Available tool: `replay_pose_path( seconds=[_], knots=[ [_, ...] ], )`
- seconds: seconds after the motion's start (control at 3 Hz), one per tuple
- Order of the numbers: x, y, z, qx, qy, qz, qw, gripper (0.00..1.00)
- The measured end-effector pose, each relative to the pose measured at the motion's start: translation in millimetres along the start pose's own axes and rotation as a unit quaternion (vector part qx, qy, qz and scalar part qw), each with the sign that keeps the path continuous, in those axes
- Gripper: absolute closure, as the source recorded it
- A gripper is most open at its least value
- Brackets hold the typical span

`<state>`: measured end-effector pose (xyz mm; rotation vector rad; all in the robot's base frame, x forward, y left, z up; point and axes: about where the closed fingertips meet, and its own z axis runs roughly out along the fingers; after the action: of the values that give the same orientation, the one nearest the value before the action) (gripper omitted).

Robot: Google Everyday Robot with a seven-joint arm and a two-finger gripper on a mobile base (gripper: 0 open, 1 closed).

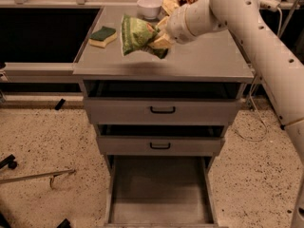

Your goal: Pick green jalapeno chip bag from bottom drawer and place on counter

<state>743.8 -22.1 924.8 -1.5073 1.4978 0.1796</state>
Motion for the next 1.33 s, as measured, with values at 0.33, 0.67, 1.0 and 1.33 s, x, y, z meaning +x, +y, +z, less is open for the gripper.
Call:
replay_pose_path(
  seconds=[0.33,0.67,1.0,1.33],
  knots=[
    [-6,8,26,-0.028,-0.012,-0.014,0.9994,1.00],
    [0,14,41,-0.053,0.009,-0.019,0.9984,1.00],
    [12,15,48,-0.057,0.050,-0.023,0.9969,1.00],
    [26,18,50,-0.055,0.089,-0.021,0.9943,1.00]
  ],
)
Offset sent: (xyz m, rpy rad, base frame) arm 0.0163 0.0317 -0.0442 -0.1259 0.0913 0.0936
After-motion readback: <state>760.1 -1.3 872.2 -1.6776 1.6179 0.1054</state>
